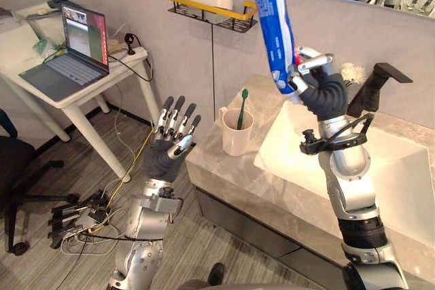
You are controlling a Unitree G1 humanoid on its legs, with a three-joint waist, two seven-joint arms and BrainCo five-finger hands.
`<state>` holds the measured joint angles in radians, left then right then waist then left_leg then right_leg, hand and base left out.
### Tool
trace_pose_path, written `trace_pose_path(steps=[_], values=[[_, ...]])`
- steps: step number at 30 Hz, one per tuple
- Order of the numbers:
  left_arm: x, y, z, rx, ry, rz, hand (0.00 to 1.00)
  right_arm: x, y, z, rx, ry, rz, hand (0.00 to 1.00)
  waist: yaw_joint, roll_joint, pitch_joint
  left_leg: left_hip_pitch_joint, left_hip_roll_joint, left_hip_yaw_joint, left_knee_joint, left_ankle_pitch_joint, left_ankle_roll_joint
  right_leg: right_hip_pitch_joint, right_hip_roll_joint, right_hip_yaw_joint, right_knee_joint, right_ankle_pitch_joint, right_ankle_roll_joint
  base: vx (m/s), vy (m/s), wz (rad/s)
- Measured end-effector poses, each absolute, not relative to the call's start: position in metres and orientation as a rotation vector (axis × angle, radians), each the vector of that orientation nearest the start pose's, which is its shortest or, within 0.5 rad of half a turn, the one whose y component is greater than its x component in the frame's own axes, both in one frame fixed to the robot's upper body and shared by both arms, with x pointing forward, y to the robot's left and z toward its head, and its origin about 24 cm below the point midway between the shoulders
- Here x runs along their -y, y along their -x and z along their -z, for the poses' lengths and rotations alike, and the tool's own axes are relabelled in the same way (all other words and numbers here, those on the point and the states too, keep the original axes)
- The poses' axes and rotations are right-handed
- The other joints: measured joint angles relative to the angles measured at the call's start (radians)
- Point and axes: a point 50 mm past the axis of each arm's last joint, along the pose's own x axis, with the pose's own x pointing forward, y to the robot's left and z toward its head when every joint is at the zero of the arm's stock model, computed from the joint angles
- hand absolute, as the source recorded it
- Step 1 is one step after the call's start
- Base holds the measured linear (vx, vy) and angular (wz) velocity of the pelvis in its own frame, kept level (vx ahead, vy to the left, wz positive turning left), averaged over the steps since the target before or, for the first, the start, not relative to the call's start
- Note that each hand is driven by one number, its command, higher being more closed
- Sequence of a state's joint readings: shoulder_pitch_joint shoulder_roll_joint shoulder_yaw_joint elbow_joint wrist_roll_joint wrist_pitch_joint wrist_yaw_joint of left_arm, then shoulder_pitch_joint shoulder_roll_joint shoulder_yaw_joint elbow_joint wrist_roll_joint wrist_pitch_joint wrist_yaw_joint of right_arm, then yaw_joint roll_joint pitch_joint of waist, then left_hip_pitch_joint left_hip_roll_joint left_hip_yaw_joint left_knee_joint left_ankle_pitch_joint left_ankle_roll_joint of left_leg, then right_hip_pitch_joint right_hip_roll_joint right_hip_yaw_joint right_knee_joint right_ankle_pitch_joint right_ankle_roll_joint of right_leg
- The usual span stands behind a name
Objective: Organize washtable
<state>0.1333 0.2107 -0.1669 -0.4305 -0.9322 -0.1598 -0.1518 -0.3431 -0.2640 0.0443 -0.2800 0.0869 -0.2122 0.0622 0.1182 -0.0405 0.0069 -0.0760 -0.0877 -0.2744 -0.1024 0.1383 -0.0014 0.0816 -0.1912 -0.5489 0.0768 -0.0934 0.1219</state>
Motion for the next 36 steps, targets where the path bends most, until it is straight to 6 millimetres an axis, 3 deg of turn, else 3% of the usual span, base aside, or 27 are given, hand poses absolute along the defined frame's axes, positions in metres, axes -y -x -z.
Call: trace_pose_path(steps=[10, 17, 25, 29, 36], values=[[-0.149, -0.214, -0.122, 0.387, 0.738, 0.355, 0.0, 0.141, -0.261, -0.171, 0.627, 0.089, -0.321, 1.0, -0.005, -0.001, 0.001, -0.001, 0.0, 0.005, 0.0, -0.002, -0.003, 0.0, 0.0, 0.001, -0.006, -0.001, -0.001, 0.0, -0.001, 0.0], [-0.149, -0.214, -0.122, 0.385, 0.698, 0.357, 0.0, 0.113, -0.25, -0.145, 0.506, 0.042, -0.53, 1.0, -0.008, -0.002, 0.001, -0.017, 0.001, 0.014, 0.0, -0.006, 0.002, -0.017, 0.001, 0.005, -0.01, 0.0, -0.001, -0.02, -0.004, -0.03], [-0.146, -0.222, -0.12, 0.36, 0.651, 0.375, 0.0, 0.091, -0.244, -0.134, 0.447, 0.012, -0.667, 1.0, -0.002, -0.003, 0.0, -0.016, 0.002, 0.013, 0.0, -0.001, 0.007, -0.017, 0.001, 0.004, -0.01, 0.0, 0.0, 0.0, 0.0, 0.0], [-0.143, -0.222, -0.12, 0.352, 0.647, 0.393, 0.0, 0.085, -0.244, -0.125, 0.401, 0.006, -0.71, 1.0, -0.02, -0.003, 0.0, -0.015, 0.001, 0.014, 0.0, -0.001, 0.006, -0.017, 0.001, 0.006, -0.01, 0.0, 0.0, 0.0, 0.0, 0.0], [-0.141, -0.223, -0.12, 0.343, 0.63, 0.414, 0.0, 0.079, -0.238, -0.118, 0.371, 0.005, -0.76, 1.0, -0.023, -0.005, -0.001, -0.015, 0.004, 0.026, 0.0, -0.004, 0.003, -0.023, 0.002, 0.02, -0.01, 0.001, -0.001, -0.01, -0.002, -0.05]])
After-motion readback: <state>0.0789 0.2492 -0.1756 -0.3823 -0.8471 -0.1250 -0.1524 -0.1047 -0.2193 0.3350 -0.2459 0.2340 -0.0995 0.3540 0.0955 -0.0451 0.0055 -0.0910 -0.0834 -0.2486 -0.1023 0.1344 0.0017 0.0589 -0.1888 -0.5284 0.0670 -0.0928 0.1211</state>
